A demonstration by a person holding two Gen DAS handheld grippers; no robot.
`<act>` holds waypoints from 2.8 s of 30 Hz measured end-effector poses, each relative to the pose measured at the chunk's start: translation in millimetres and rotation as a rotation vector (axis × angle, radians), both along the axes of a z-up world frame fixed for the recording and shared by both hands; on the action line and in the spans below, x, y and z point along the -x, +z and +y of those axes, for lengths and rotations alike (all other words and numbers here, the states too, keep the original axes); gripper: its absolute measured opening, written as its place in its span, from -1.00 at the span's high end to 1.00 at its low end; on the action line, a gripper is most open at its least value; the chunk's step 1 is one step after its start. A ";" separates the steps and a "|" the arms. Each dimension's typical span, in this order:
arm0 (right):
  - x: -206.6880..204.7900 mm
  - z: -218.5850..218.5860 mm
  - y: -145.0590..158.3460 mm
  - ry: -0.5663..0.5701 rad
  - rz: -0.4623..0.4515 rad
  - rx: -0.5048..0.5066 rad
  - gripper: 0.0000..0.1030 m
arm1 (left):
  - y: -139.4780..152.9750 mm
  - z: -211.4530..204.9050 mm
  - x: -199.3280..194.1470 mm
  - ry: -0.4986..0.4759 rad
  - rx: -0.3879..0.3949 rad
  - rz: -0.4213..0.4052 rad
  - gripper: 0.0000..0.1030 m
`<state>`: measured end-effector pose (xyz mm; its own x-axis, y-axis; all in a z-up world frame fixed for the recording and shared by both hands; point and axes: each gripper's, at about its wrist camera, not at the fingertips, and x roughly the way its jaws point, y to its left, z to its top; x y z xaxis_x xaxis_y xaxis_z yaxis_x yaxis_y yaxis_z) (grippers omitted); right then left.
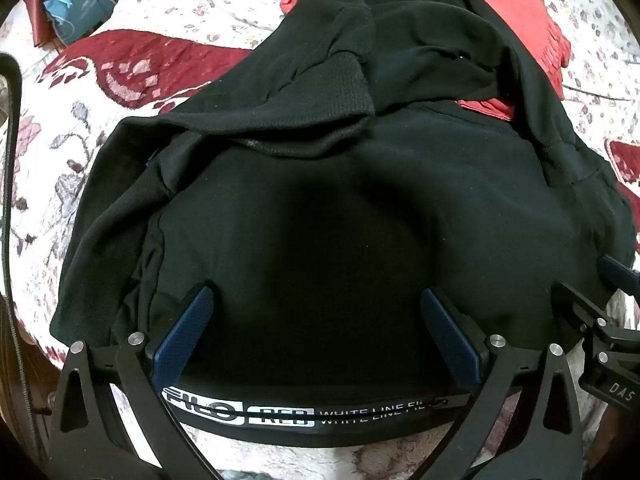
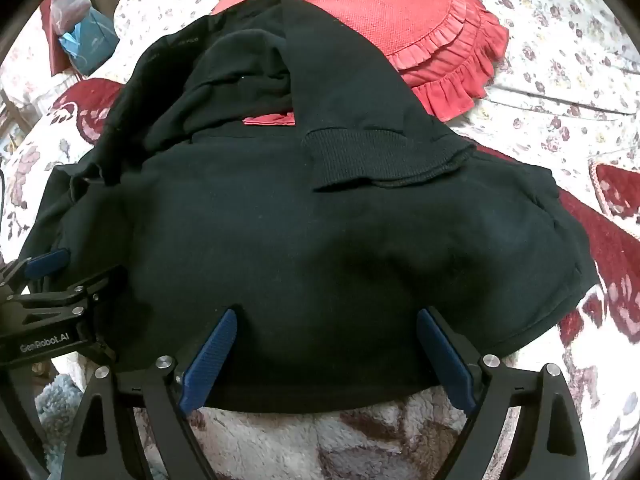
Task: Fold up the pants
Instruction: 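Grip the printed waistband of the black garment with both grippers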
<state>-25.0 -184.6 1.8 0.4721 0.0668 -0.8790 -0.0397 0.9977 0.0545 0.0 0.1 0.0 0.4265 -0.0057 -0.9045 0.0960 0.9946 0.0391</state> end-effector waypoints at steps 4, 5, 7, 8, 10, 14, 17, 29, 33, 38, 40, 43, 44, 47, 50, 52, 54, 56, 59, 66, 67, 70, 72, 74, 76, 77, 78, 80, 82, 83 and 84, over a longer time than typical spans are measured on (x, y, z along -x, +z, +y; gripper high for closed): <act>0.2 -0.4 -0.7 0.000 0.000 0.002 -0.77 | 0.1 0.3 0.0 -0.003 0.000 -0.002 -0.99; 0.3 -0.4 -0.9 -0.001 0.001 0.004 -0.77 | 0.1 0.5 -0.1 -0.004 0.000 -0.003 -0.99; 0.3 0.1 -0.8 -0.003 0.002 0.007 -0.78 | -0.5 -2.7 -0.7 -0.001 -0.001 -0.004 -0.99; 0.3 0.1 -0.9 -0.003 0.002 0.009 -0.78 | -0.5 -3.3 -1.0 0.000 -0.002 -0.004 -0.99; 0.3 0.3 -1.1 -0.003 0.003 0.009 -0.78 | -0.2 -2.6 -0.4 -0.001 -0.002 -0.006 -0.99; -0.5 -0.1 -0.8 -0.003 0.003 0.010 -0.78 | -0.7 -2.3 0.1 -0.002 -0.002 -0.007 -0.99; -0.8 -0.5 -0.6 -0.002 0.003 0.011 -0.78 | -0.2 -1.5 1.2 -0.002 -0.002 -0.007 -0.99; -2.0 -1.6 1.1 -0.003 0.004 0.012 -0.78 | -0.1 -1.3 2.3 -0.002 -0.003 -0.005 -0.99; -2.7 -1.5 1.3 -0.003 0.004 0.013 -0.78 | -0.1 -1.8 3.2 -0.002 -0.003 -0.005 -0.99; -2.5 -1.5 1.5 -0.006 0.004 0.013 -0.78 | -0.1 -1.7 2.5 -0.002 -0.003 -0.004 -0.99; -2.2 -1.5 1.5 -0.005 0.004 0.013 -0.78 | -0.1 -1.7 2.3 -0.002 -0.003 -0.004 -0.99; -1.9 -1.9 1.6 -0.004 0.004 0.014 -0.78 | 0.0 -1.7 2.2 -0.002 -0.004 -0.004 -0.99; -1.9 -2.4 1.6 -0.004 0.004 0.015 -0.78 | 0.0 -1.9 2.4 -0.002 -0.003 -0.004 -0.99; -1.7 -2.7 1.9 -0.005 0.004 0.014 -0.78 | 0.0 -1.7 2.1 -0.002 -0.004 -0.003 -0.99; -1.7 -4.6 2.2 -0.005 0.004 0.014 -0.79 | 0.0 -1.9 2.2 -0.001 -0.004 -0.003 -0.99; -1.9 -3.5 2.1 -0.005 0.005 0.015 -0.79 | 0.0 -1.7 2.2 -0.001 -0.004 -0.003 -0.99; -1.8 -4.5 2.3 -0.005 0.004 0.014 -0.79 | 0.0 -1.6 2.1 -0.002 -0.004 -0.003 -0.99; -2.3 -3.9 2.3 -0.006 0.004 0.014 -0.79 | 0.0 -1.7 2.2 -0.002 -0.004 -0.003 -0.99; -2.0 -2.3 2.0 -0.006 0.005 0.015 -0.79 | 0.0 -1.5 2.0 -0.002 -0.003 -0.003 -0.99; -1.8 -1.9 1.8 -0.006 0.006 0.016 -0.79 | 0.0 -1.5 2.0 -0.003 -0.004 -0.003 -0.99; -1.8 -2.9 1.9 -0.006 0.005 0.015 -0.79 | 0.0 -1.6 2.0 -0.002 -0.004 -0.002 -0.99; -1.8 -2.0 1.9 -0.006 0.006 0.015 -0.79 | 0.0 -1.5 1.9 -0.002 -0.004 -0.002 -0.99; -1.8 -2.4 1.8 -0.006 0.006 0.014 -0.79 | 0.0 -1.5 1.9 -0.003 -0.004 -0.002 -0.99; -1.7 -2.0 1.9 -0.007 0.006 0.016 -0.79 | 0.0 -1.5 1.9 -0.003 -0.004 -0.002 -0.99; -1.9 -1.8 1.8 -0.007 0.006 0.016 -0.79 | 0.0 -1.5 1.9 -0.003 -0.004 -0.002 -0.99; -1.9 -2.2 1.8 -0.006 0.006 0.016 -0.79 | 0.0 -1.7 2.0 -0.003 -0.004 -0.002 -0.99; -1.9 -2.9 1.9 -0.007 0.006 0.016 -0.79 | 0.0 -1.9 2.0 -0.002 -0.004 -0.002 -0.99; -1.7 -2.1 1.7 -0.006 0.005 0.016 -0.79 | 0.0 -1.5 1.9 -0.002 -0.004 -0.002 -0.99; -2.1 -2.0 1.6 -0.006 0.006 0.015 -0.79 | 0.0 -1.6 1.8 -0.003 -0.004 -0.002 -0.99; -2.2 -2.3 1.5 -0.007 0.006 0.016 -0.80 | 0.0 -1.6 1.9 -0.003 -0.004 -0.002 -0.99; -2.3 -2.7 1.3 -0.007 0.006 0.016 -0.80 | 0.0 -1.8 2.1 -0.003 -0.004 -0.002 -0.99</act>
